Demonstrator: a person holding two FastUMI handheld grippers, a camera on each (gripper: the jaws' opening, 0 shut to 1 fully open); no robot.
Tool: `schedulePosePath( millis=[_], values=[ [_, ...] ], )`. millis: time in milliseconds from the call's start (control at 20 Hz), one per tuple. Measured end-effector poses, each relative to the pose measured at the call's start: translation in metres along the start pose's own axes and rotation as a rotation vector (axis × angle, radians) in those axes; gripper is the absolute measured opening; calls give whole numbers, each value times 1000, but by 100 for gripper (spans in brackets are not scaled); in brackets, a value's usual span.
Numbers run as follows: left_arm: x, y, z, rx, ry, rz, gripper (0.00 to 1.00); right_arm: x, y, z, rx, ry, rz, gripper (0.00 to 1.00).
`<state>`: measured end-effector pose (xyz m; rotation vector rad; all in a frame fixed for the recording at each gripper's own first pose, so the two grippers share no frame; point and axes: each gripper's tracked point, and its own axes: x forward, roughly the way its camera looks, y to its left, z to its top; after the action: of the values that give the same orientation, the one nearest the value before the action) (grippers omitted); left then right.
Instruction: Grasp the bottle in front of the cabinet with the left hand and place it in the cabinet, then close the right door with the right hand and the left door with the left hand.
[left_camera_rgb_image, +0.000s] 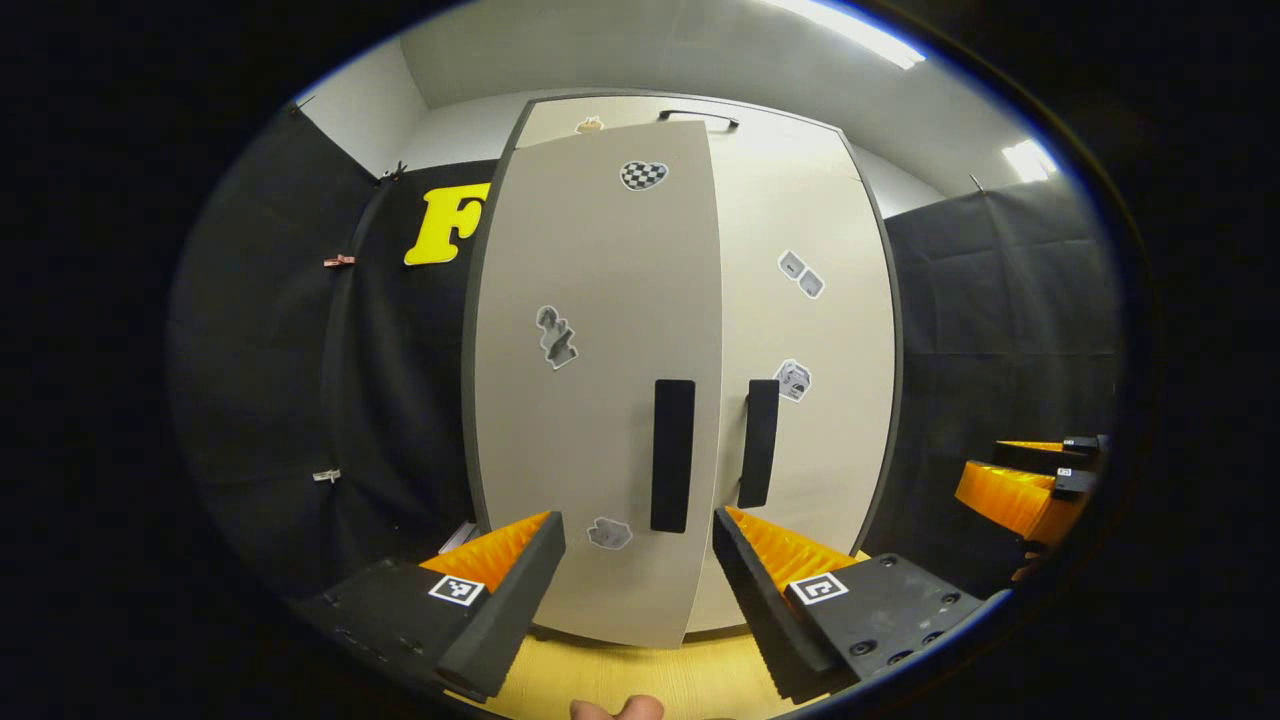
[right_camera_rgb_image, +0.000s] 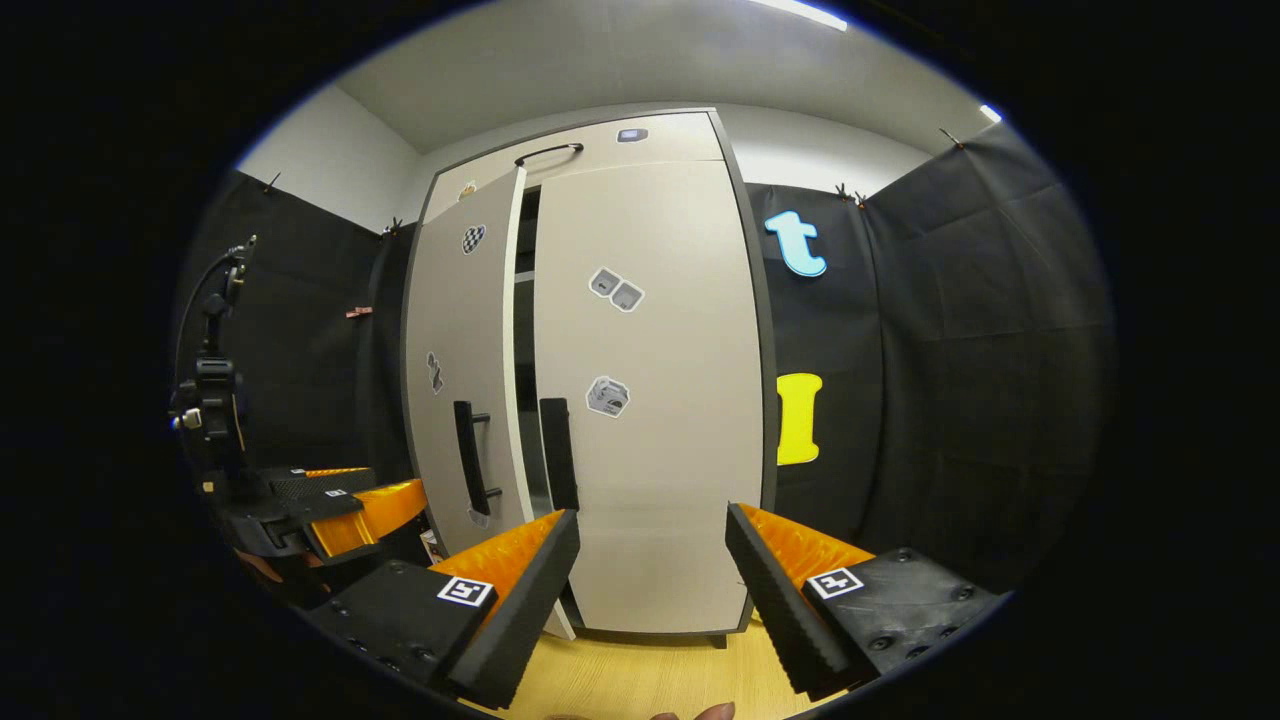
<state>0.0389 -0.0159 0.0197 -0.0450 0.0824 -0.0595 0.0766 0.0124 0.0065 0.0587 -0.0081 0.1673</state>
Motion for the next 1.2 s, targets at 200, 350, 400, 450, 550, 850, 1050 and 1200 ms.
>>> schedulePosePath(
  millis=[200, 350, 400, 450, 550, 850, 1050, 1200],
  values=[
    [-27, 14, 2, 11, 1, 15, 95, -11, 4, 1, -12, -6, -27, 98],
    [-47, 22, 4, 32, 1, 22, 95, -18, 7, -1, -15, -7, -49, 98],
    [-50, 24, 6, 39, 0, 23, 95, -20, 7, -1, -17, -6, -54, 98],
    [-55, 24, 5, 41, 1, 20, 95, -23, 8, -1, -18, -5, -58, 98],
    [-61, 25, 5, 35, 1, 15, 95, -26, 9, -4, -28, 8, -64, 98],
    [-74, 26, 2, 29, -5, 12, 95, -33, 4, -9, -56, 25, -93, 98],
    [-75, 25, 2, 29, -6, 5, 95, -33, 3, -9, -48, 27, -98, 98],
    [-76, 25, 1, 26, -4, 2, 95, -35, 5, -7, -48, 22, -92, 98]
  ],
)
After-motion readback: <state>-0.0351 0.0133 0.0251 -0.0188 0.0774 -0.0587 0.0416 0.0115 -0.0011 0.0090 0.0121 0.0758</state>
